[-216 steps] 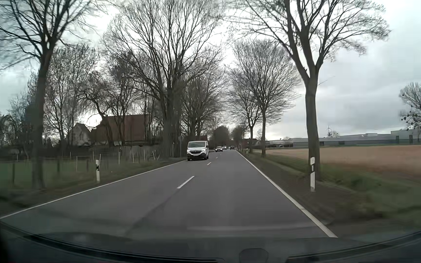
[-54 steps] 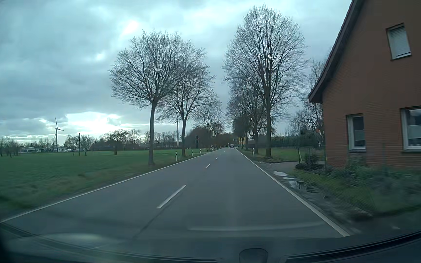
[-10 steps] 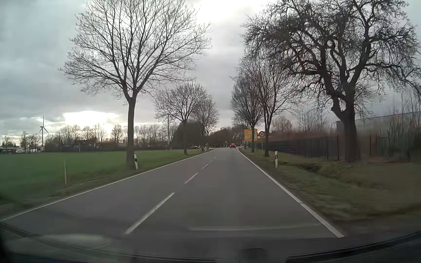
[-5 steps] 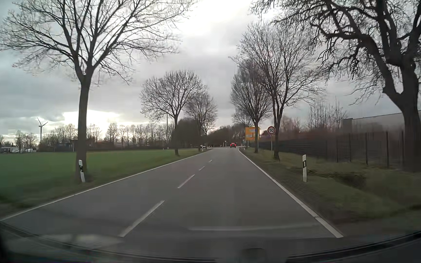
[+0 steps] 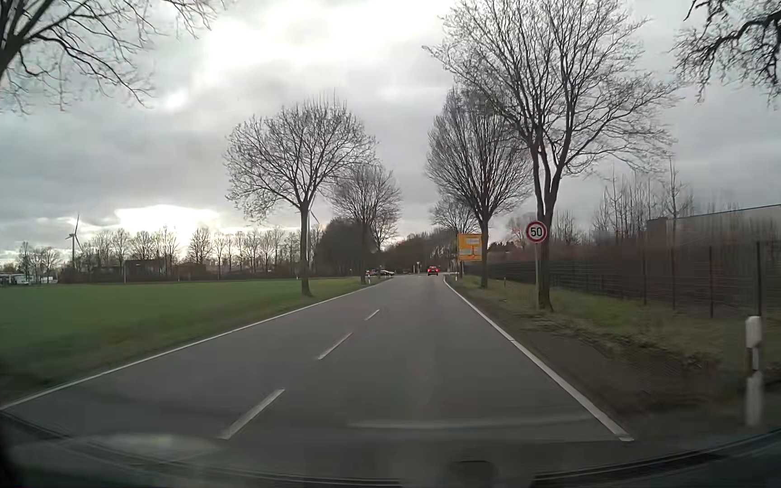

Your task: Follow the waypoints while adhering to traffic rules and regulations

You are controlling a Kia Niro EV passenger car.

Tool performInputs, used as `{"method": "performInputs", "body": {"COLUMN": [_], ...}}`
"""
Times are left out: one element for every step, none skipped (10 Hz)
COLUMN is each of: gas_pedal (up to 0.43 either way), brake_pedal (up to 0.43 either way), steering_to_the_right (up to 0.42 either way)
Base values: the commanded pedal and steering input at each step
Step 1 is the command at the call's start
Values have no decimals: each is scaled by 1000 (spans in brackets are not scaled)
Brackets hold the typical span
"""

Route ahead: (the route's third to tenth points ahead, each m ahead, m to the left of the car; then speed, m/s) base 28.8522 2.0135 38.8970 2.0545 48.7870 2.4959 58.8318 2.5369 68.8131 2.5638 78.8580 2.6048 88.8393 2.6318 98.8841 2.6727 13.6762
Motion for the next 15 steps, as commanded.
{"method": "performInputs", "body": {"gas_pedal": [0, 20, 98, 118, 118, 150, 177, 177, 189, 189, 189, 197, 197, 209, 209], "brake_pedal": [0, 0, 0, 0, 0, 0, 0, 0, 0, 0, 0, 0, 0, 0, 0], "steering_to_the_right": [3, 3, 3, 3, 3, 3, 3, 3, 3, 3, 3, 3, 3, 3, 3]}}
